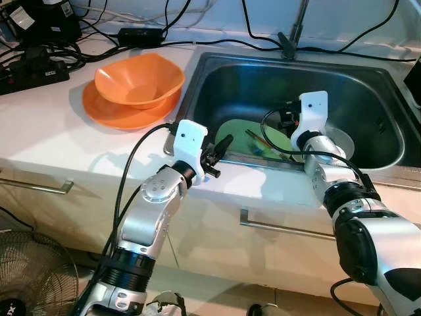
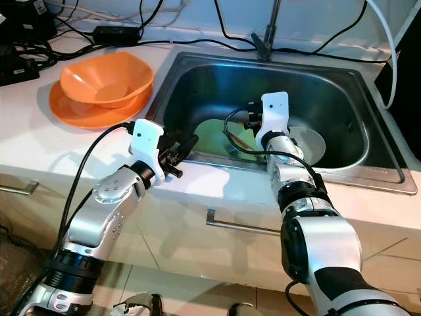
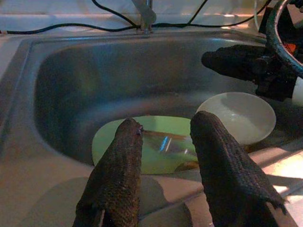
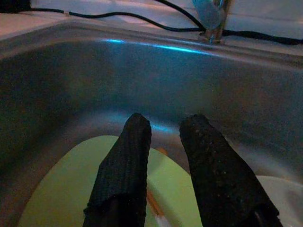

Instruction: Kitchen organization

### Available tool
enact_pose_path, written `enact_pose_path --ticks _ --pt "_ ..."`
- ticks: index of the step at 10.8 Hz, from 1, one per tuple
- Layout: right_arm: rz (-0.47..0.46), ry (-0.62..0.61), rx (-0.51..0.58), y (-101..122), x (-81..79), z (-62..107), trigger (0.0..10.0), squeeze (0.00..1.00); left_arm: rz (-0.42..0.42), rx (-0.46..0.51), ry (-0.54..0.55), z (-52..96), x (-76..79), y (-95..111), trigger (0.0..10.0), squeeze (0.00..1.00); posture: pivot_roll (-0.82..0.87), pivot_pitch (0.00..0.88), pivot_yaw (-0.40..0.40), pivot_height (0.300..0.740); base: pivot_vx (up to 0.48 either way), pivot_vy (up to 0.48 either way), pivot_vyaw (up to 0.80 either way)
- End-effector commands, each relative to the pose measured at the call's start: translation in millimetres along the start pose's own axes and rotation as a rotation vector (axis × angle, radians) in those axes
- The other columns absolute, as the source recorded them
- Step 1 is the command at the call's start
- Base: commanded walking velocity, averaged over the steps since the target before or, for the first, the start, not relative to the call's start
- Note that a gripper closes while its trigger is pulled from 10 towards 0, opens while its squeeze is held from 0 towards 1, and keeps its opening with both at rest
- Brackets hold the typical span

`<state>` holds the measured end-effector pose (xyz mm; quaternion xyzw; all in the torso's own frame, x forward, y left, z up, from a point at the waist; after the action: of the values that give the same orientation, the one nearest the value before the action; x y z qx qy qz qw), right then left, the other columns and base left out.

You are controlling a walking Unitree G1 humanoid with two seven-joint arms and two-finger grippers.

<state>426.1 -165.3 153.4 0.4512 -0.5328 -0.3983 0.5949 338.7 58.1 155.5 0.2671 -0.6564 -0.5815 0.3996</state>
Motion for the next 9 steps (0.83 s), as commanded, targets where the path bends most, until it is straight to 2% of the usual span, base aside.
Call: enact_pose_path --ticks 1,3,5,6,9 --pt "-0.002 -0.022 0.067 18 9.3 -3.2 10.0 0.0 -0.007 0.004 -0.001 0.4 1.6 -1 10.0 0.0 0.15 0.032 -0.011 0.74 0.0 0.0 0.0" --pt "-0.025 -0.034 0.191 44 16.0 -5.1 10.0 0.0 -0.037 0.047 0.019 -0.8 -0.7 6 10.0 0.0 0.13 0.04 -0.015 0.74 0.0 0.0 0.0" --pt "-0.037 -0.023 0.342 68 17.3 1.7 10.0 0.0 -0.098 0.105 0.069 -4.0 -6.2 16 10.0 0.0 0.1 0.048 -0.022 0.74 0.0 0.0 0.0" --pt "-0.046 -0.022 0.364 65 14.2 7.1 10.0 0.0 -0.139 0.134 0.116 -3.2 -13.8 21 10.0 0.0 0.09 0.05 -0.023 0.74 0.0 0.0 0.0" --pt "-0.097 -0.034 0.315 32 4.1 26.7 10.0 0.0 -0.21 0.197 0.24 11.0 -43.5 33 10.0 0.0 0.09 0.061 -0.02 0.74 0.0 0.0 0.0"
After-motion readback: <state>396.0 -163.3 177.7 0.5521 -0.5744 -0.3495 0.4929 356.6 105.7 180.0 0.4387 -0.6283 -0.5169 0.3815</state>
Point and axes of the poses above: a point about 5 cm out from each wrist's last joint towards the gripper, its own z axis pointing back from the gripper into the wrist, its own y axis along the axis of the wrist's last joint, x = y × z, the point moved 3 cm from there along -z, pointing out of the wrist towards the gripper, and after that the axes turned 12 degrees about z, right-handed, at the moved point
